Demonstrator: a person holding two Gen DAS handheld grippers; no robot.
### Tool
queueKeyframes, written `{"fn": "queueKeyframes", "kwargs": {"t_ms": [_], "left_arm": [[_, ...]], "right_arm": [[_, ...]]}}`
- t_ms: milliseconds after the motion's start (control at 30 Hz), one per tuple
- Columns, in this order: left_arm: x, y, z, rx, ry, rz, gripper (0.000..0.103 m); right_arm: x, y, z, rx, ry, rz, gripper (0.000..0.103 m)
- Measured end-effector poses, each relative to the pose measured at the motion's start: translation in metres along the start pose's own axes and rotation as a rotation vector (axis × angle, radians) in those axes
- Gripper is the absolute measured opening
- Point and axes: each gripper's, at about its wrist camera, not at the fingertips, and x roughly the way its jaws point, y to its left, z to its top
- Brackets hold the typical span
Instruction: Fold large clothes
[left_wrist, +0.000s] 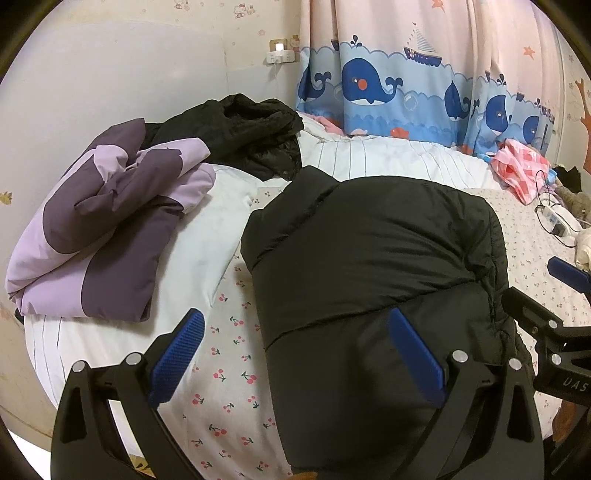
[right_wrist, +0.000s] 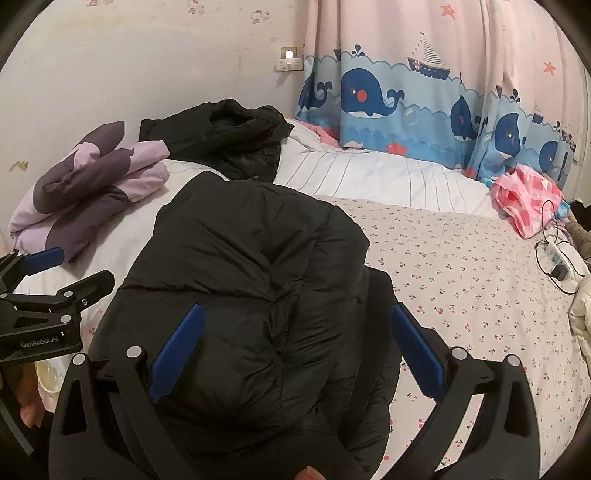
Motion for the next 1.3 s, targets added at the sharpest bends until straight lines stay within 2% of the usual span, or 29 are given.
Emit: {"fn": "queueKeyframes", "kwargs": {"t_ms": [433,633,1300], "left_arm": [[0.0007,0.0064,0.0019,-0.049,-0.007,-0.002,0.095],[-0.0014,0.0026,0.0019,-0.015,-0.016,0.029,0.095],[-0.0021,-0.0035,-0.0004,-0.009,-0.008,0.037,0.096]], "right_arm": [[0.0027,0.0008,-0.0016,-0.009,0.01,0.002,0.096],[0.0029,0.0023,-0.0016,-0.011,0.006,0.003,0.096],[0.0062,0.0082,0.0012,-0.015,0.006,0.004,0.096]]}}
